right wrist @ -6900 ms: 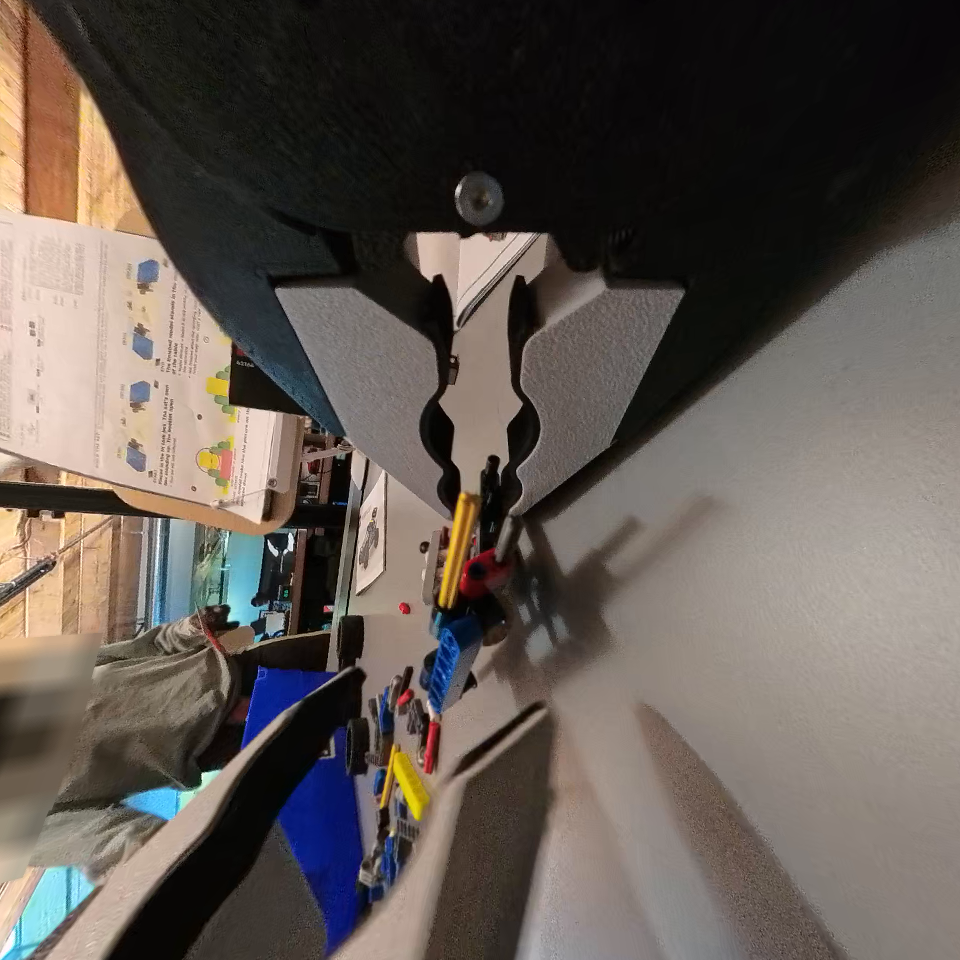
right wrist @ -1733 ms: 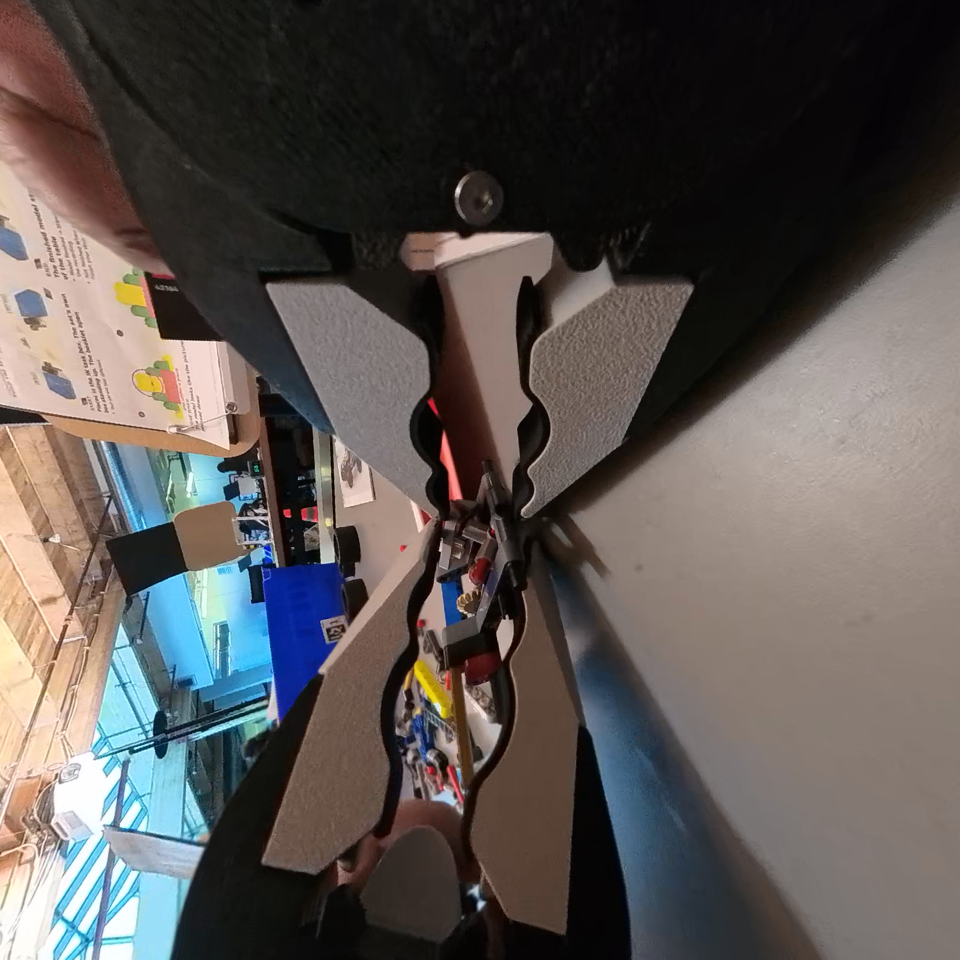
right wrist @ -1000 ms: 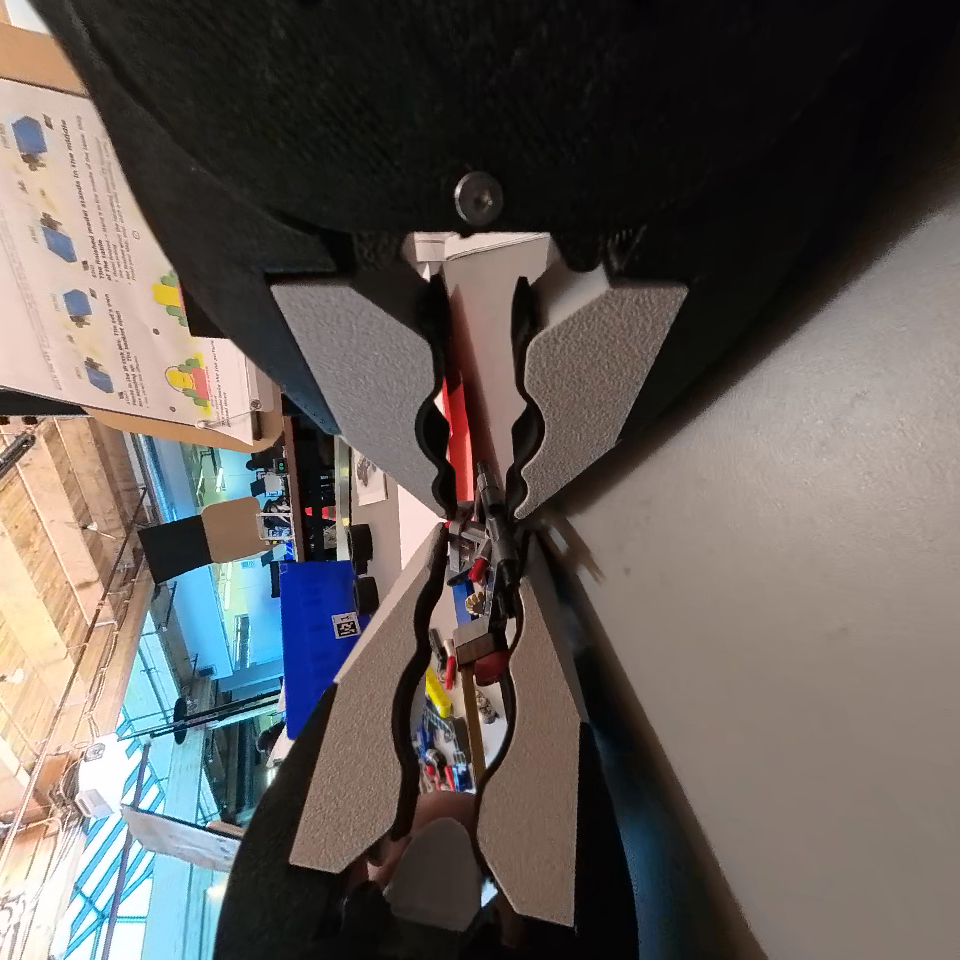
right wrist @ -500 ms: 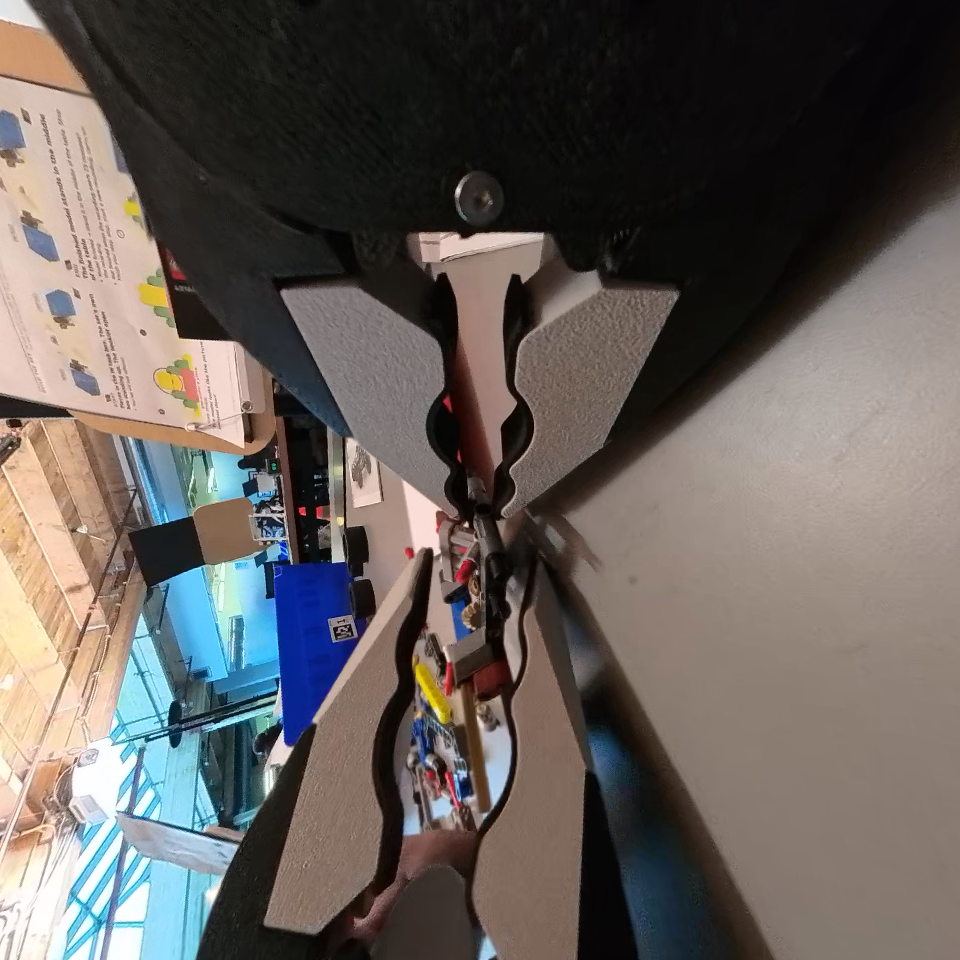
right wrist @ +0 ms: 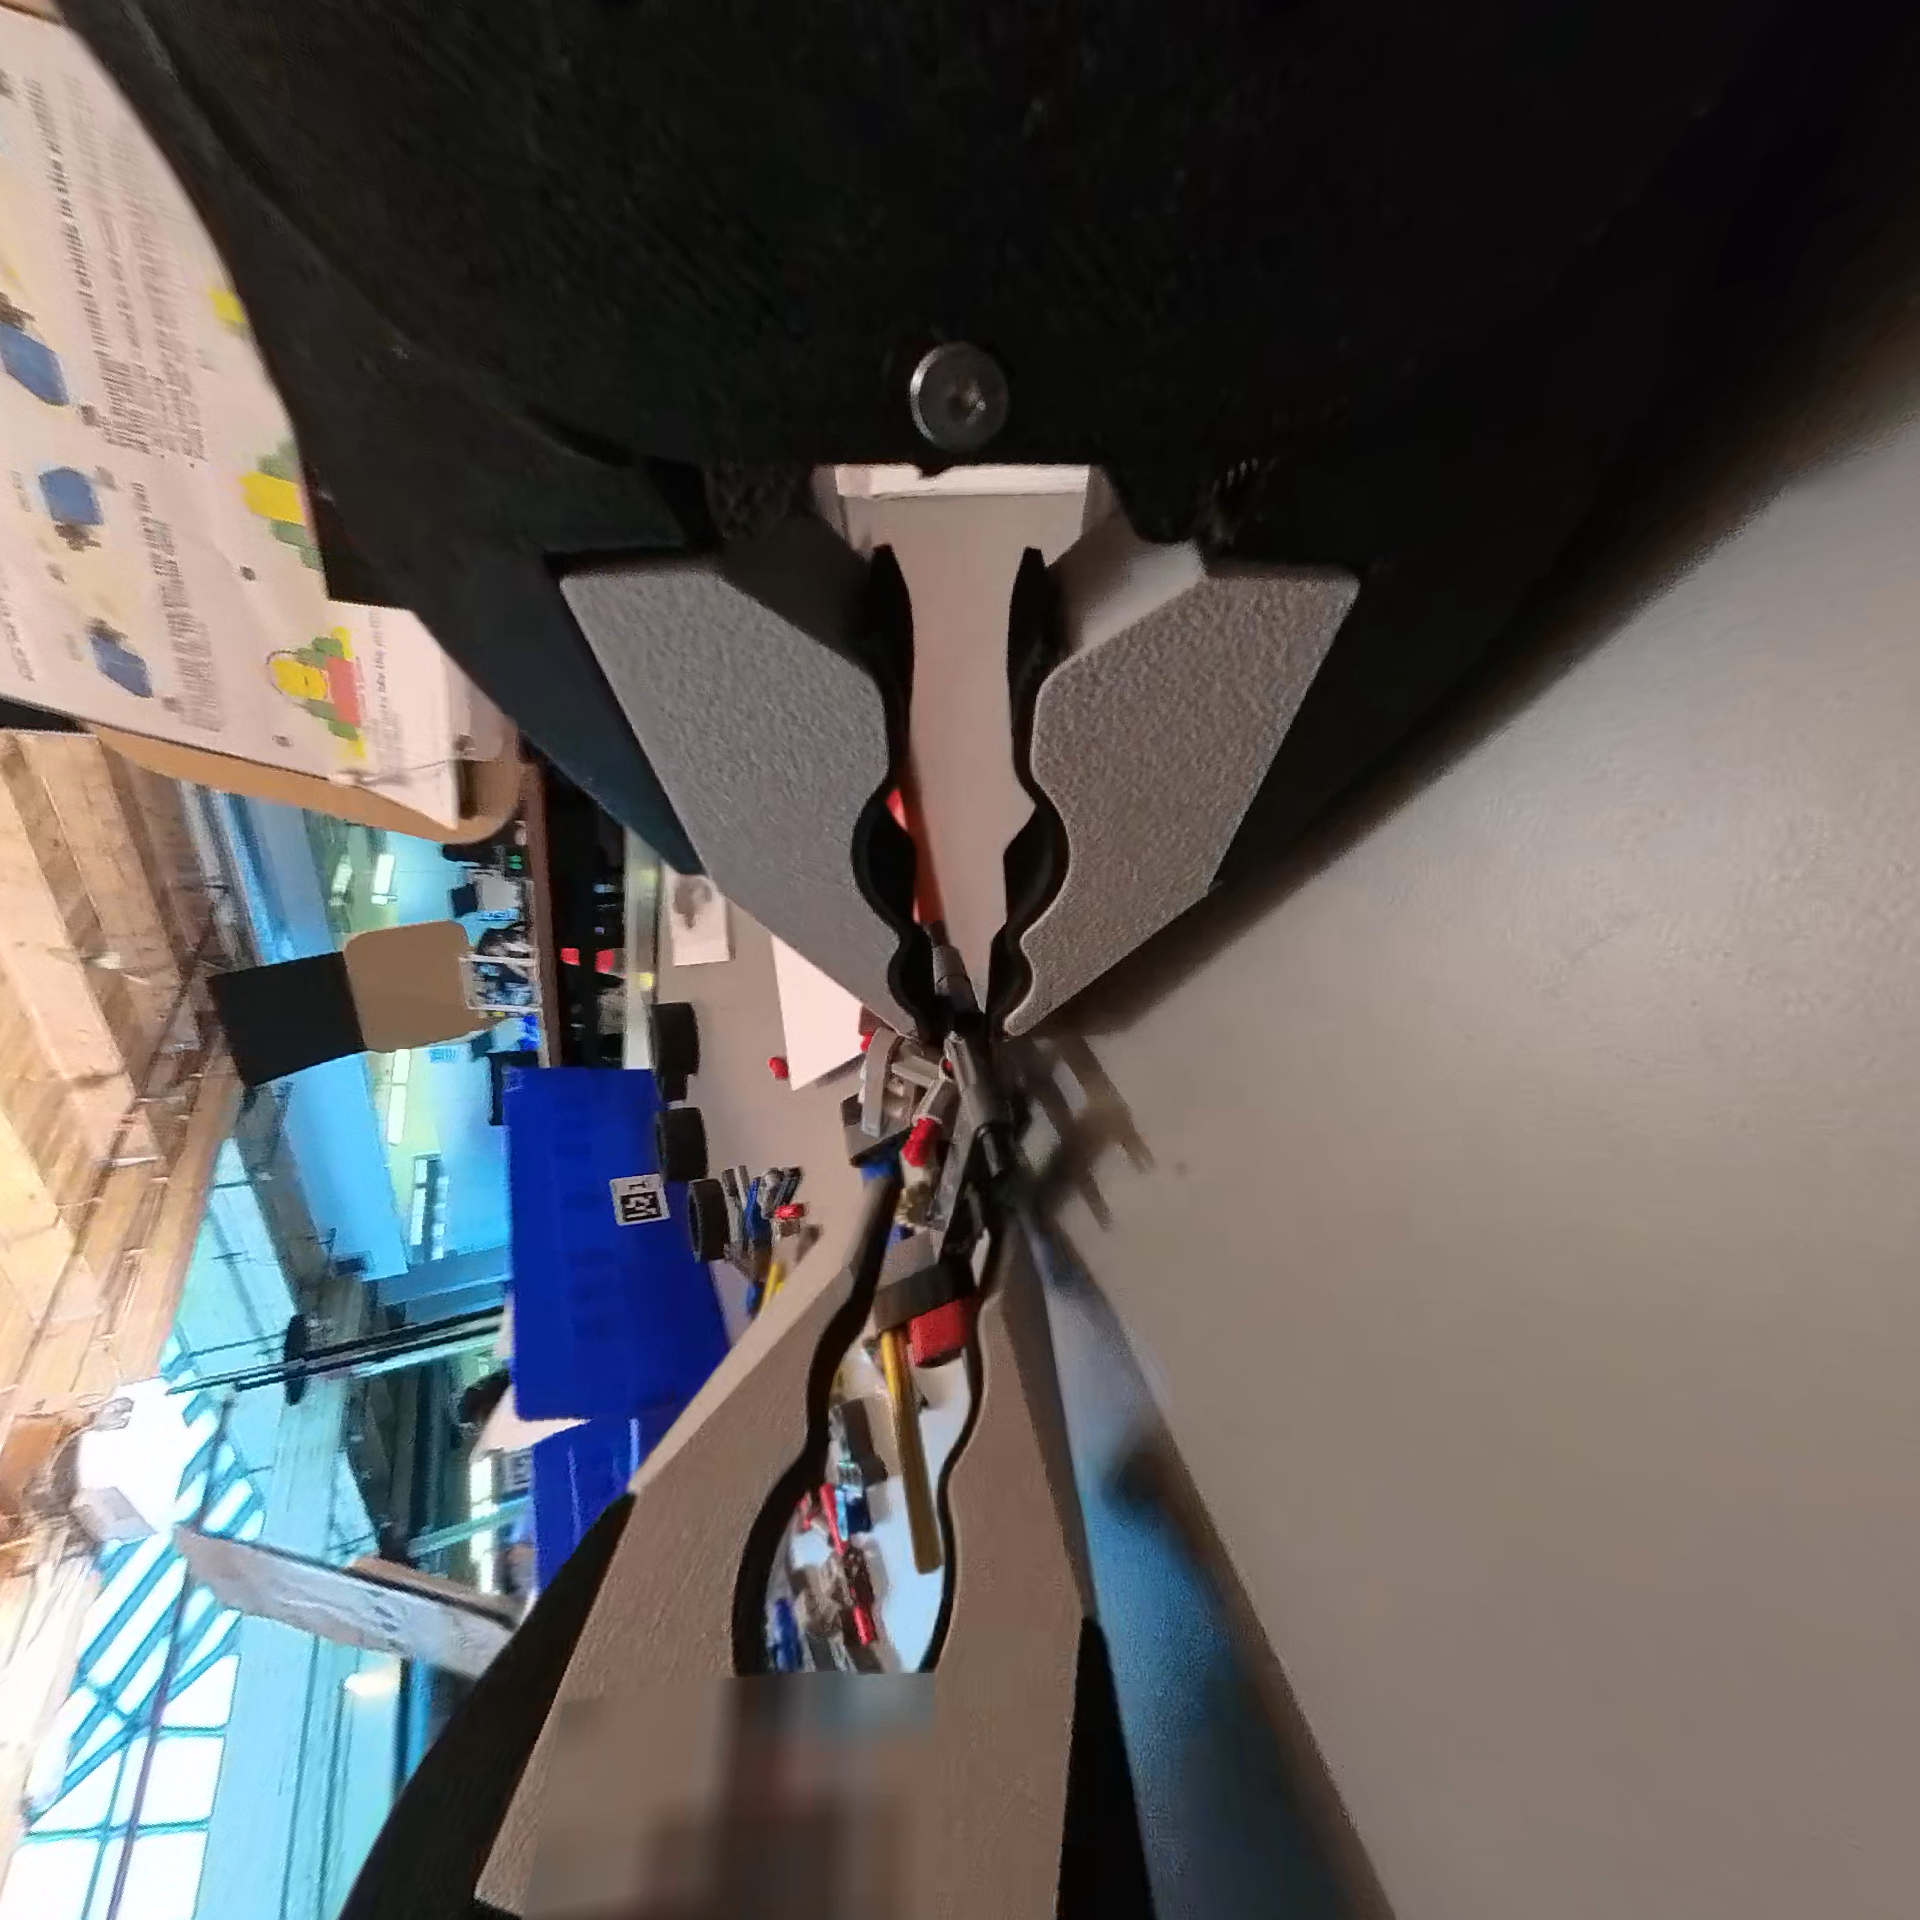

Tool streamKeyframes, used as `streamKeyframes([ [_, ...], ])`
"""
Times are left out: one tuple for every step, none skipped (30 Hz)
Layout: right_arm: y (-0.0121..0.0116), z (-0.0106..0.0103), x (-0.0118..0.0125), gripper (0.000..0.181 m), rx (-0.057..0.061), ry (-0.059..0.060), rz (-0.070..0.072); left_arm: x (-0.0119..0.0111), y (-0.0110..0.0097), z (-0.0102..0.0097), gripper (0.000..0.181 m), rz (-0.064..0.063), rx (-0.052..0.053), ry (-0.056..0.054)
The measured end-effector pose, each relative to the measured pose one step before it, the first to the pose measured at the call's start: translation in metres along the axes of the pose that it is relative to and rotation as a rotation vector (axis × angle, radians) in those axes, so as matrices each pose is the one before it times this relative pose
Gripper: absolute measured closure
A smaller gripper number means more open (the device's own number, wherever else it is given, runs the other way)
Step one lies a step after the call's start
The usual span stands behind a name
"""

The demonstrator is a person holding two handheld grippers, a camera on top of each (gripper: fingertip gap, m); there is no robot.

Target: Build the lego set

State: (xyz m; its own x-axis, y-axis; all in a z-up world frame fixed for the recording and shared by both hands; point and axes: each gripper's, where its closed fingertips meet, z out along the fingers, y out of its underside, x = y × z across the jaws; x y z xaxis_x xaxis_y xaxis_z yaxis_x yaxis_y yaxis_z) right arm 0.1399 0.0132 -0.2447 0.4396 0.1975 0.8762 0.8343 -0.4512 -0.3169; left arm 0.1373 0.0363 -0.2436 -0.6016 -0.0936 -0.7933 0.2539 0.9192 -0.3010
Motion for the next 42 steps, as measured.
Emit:
streamKeyframes([
  [0.00068,-0.00029,-0.00084,0.173,0.0076,-0.0159,0.0306,0.00098,-0.00021,-0.00003,0.169,-0.0156,-0.0021,0.0148],
  [0.00022,-0.00051,0.00035,0.172,0.0097,-0.0082,0.0257,0.0004,-0.00123,0.00076,0.172,-0.0016,0.0011,0.0061],
  [-0.00022,-0.00067,0.00166,0.168,0.0094,0.0001,0.0173,0.00005,-0.00067,0.00107,0.172,0.0127,-0.0045,0.0007],
  [-0.00002,-0.00118,0.00217,0.162,0.0018,0.0044,0.0118,-0.00074,-0.00004,0.00095,0.172,0.0144,-0.0126,-0.0019],
  [-0.00061,-0.00199,0.00083,0.156,-0.0014,-0.0019,0.0096,-0.00101,-0.0003,0.00107,0.173,0.0038,-0.0151,-0.0043],
  [-0.00094,-0.00231,-0.00075,0.156,-0.0019,-0.0086,0.0073,-0.00073,-0.00178,0.00101,0.173,-0.0055,-0.0072,-0.0054],
  [-0.00005,-0.00191,-0.00159,0.162,-0.0076,-0.0071,0.0004,0.00055,-0.00358,0.00053,0.173,-0.0034,0.0068,0.0006],
  [0.00274,-0.00125,-0.00278,0.171,-0.0222,-0.0075,-0.0182,0.00077,-0.00426,0.00008,0.173,0.0008,0.0105,0.0029],
  [0.00317,-0.00087,-0.00269,0.172,-0.0231,-0.0032,-0.0308,0.00039,-0.00262,0.0003,0.173,0.0009,0.0016,0.0025],
  [0.00173,-0.00086,-0.00194,0.173,-0.0123,-0.0011,-0.0266,0.0005,-0.0018,0.00045,0.173,-0.0004,-0.0019,0.0064],
  [0.0014,-0.00084,-0.00071,0.173,-0.0076,-0.0013,-0.0095,0.00076,-0.00177,0.00042,0.173,-0.0002,0.003,0.0084],
  [0.00067,-0.00083,-0.00069,0.172,0.0003,-0.0067,0.0061,0.00084,-0.00243,-0.00033,0.172,0.0001,0.0115,0.011],
  [-0.00062,-0.00105,-0.00085,0.172,0.0116,-0.0098,0.0136,0.00064,-0.00395,-0.00205,0.169,-0.0046,0.0222,0.0138],
  [-0.00036,-0.00161,-0.0012,0.172,0.0135,-0.0138,0.0123,-0.00051,-0.00524,-0.00405,0.166,-0.0143,0.0309,0.0132],
  [0.0007,-0.00223,-0.00099,0.172,0.0078,-0.0144,0.0135,-0.00169,-0.0054,-0.00603,0.161,-0.0225,0.0368,0.0151],
  [0.00018,-0.00285,-0.00151,0.172,0.0137,-0.0189,0.017,-0.00407,-0.00428,-0.00737,0.159,-0.0276,0.0374,0.012],
  [-0.0012,-0.00334,-0.00226,0.171,0.0253,-0.0234,0.0219,-0.00773,-0.00153,-0.00798,0.158,-0.0283,0.03,0.0009],
  [-0.00096,-0.00332,-0.0015,0.171,0.0242,-0.0182,0.0242,-0.01055,0.00261,-0.00741,0.155,-0.0245,0.0149,-0.0062],
  [-0.0004,-0.00325,-0.00152,0.171,0.0175,-0.0193,0.0198,-0.01306,0.00754,-0.00549,0.152,-0.0223,-0.0037,-0.0148],
  [0.00011,-0.00269,-0.00109,0.17,0.0134,-0.0157,0.0174,-0.01416,0.01127,-0.00239,0.147,-0.0203,-0.0178,-0.0207],
  [0.00027,-0.00207,-0.00103,0.17,0.0083,-0.0144,0.0144,-0.01272,0.01241,0.0015,0.14,-0.0098,-0.0192,-0.0164],
  [0.00078,-0.0018,-0.00066,0.169,0.0009,-0.0056,0.0072,-0.00927,0.01029,0.00539,0.133,0.0074,-0.0073,-0.0068],
  [0.00054,-0.00126,0.00014,0.169,0.0008,0.0036,0.0008,-0.00547,0.00719,0.00806,0.131,0.0212,0.007,0.0038],
  [-0.00017,-0.00062,0.00014,0.167,0.0015,0.0025,0.0002,-0.00289,0.00494,0.00976,0.13,0.0235,0.0105,0.0072],
  [-0.00065,-0.00024,-0.00026,0.166,0.0007,-0.0035,0.0024,-0.00063,0.00335,0.01067,0.129,0.02,0.0051,0.0137],
  [-0.00008,0.00011,-0.0002,0.166,-0.0025,-0.0034,0.0046,0.00226,0.00268,0.01063,0.128,0.023,-0.0023,0.0272],
  [0.00022,0.00001,-0.0007,0.166,-0.0043,-0.0064,0.0003,0.00323,0.00305,0.00998,0.126,0.0323,-0.0117,0.0289],
  [0.00031,-0.00005,-0.00048,0.166,-0.0044,-0.0036,-0.0029,0.0029,0.0029,0.00874,0.126,0.0407,-0.0166,0.0208],
  [0.00062,-0.00003,-0.00013,0.167,-0.0043,-0.0007,-0.0007,0.00338,0.00134,0.00721,0.133,0.0444,-0.0136,0.0185],
  [0.00104,0.00005,0.00037,0.167,-0.0057,0.0022,0.0003,0.00206,-0.00034,0.00557,0.142,0.045,-0.0099,0.0068],
  [0.00063,0.00006,-0.00007,0.168,-0.0049,-0.0022,-0.0017,-0.00035,-0.00128,0.0038,0.145,0.0472,-0.0084,-0.0092],
  [0.00025,0.00003,-0.00076,0.169,-0.0026,-0.0068,0.0006,-0.00019,-0.00151,0.00252,0.149,0.0462,-0.0065,-0.004],
  [0.00022,0.00027,0.00005,0.17,-0.0011,-0.0019,0.002,0.00039,-0.00146,0.00223,0.152,0.0341,-0.0054,0.0036],
  [0.00004,0.00035,0.00005,0.17,0.0008,0.0011,-0.0019,-0.00036,-0.00077,0.00203,0.154,0.023,-0.0085,0.0006],
  [-0.00027,0.0001,-0.00022,0.17,0.0036,-0.0001,-0.0005,-0.00036,-0.00012,0.00157,0.156,0.0216,-0.0114,-0.0007],
  [-0.00012,-0.00013,0.00017,0.17,0.0036,0.0006,0.0027,0.00092,-0.00022,0.00115,0.16,0.0187,-0.0082,0.004],
  [-0.00009,-0.0002,0.00007,0.17,0.0028,0.0001,0.0023,0.00182,-0.00049,0.00078,0.164,0.0123,-0.0055,0.0062],
  [0.0,-0.00002,0.00015,0.17,0.0017,0.001,0.0008,0.0022,-0.0002,0.00055,0.169,0.0116,-0.0057,0.004],
  [-0.00011,-0.00012,0.00001,0.17,0.0009,0.0007,-0.0006,0.00259,0.00003,0.00053,0.176,0.0162,-0.0057,0.0018],
  [0.00001,0.00007,0.00018,0.17,0.0003,0.0015,-0.0007,0.00148,0.00035,0.00052,0.177,0.0185,-0.008,-0.0103],
  [-0.00005,0.00025,0.0003,0.17,-0.0001,0.0028,-0.0008,-0.00017,0.00074,0.00054,0.178,0.0173,-0.0133,-0.0228],
  [0.00002,0.00015,0.00038,0.17,-0.0003,0.0035,-0.0009,-0.00036,0.00054,0.00035,0.178,0.0117,-0.0143,-0.0227],
])
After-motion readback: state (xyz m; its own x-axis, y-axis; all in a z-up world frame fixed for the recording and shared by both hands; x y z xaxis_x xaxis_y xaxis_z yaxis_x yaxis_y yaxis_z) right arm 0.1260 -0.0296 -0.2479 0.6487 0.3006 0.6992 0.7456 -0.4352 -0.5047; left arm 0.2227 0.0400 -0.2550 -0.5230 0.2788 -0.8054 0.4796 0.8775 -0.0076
